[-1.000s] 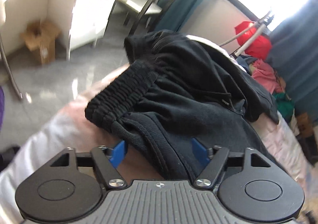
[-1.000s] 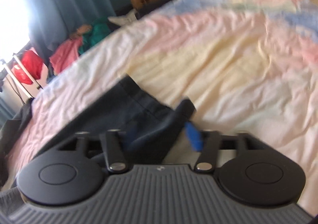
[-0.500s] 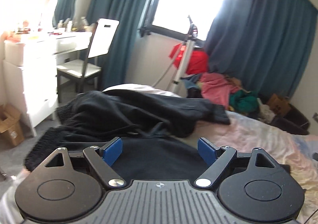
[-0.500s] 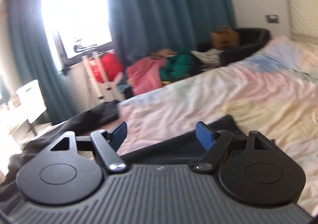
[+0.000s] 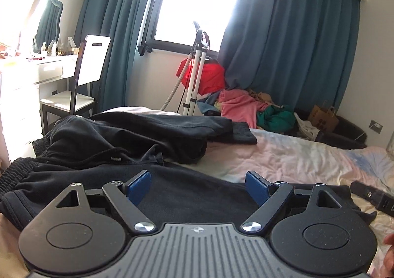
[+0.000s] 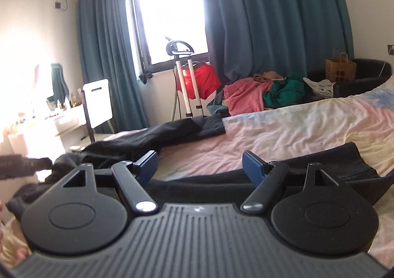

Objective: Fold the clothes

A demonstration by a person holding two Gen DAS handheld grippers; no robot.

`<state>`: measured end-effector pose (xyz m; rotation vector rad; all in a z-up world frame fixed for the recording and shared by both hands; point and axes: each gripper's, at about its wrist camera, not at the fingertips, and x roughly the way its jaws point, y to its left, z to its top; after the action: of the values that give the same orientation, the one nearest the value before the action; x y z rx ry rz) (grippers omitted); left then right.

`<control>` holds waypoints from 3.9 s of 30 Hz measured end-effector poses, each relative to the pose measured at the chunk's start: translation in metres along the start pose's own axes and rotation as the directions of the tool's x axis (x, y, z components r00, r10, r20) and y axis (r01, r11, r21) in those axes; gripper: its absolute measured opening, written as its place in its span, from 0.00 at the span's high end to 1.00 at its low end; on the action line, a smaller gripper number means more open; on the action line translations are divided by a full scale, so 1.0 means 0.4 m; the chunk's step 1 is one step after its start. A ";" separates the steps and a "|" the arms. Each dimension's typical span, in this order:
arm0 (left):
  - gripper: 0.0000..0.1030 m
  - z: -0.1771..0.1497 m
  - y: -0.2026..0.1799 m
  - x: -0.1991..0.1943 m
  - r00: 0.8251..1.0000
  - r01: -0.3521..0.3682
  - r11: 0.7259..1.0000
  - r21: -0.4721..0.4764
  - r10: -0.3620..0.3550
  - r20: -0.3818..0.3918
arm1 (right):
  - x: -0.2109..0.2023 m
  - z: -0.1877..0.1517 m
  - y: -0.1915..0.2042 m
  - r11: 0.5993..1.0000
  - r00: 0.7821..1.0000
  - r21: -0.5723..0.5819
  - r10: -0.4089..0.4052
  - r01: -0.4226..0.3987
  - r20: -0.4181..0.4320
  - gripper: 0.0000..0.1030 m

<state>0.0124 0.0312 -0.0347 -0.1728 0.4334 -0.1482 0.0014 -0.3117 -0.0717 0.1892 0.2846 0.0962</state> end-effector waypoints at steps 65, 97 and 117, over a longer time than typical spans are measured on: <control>0.13 -0.091 0.120 0.494 0.989 -0.072 0.961 -0.266 0.033 -0.147 | 1.082 0.165 -0.155 0.787 0.964 0.564 -0.255 0.251 -0.074 0.95; 0.13 -0.083 0.063 0.439 0.991 -0.046 0.985 -0.165 0.024 -0.133 | 0.631 0.042 -0.773 0.672 0.794 0.425 -0.541 0.606 -0.276 0.95; 0.13 -0.075 -0.059 0.354 0.996 -0.035 0.997 0.068 0.040 -0.080 | 0.525 0.112 -0.589 0.781 0.809 0.247 -0.494 0.574 -0.319 0.90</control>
<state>0.1242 -0.0214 -0.1141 -0.0932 0.5116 -0.1328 0.2310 -0.5242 -0.1328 0.4290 0.5889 -0.5138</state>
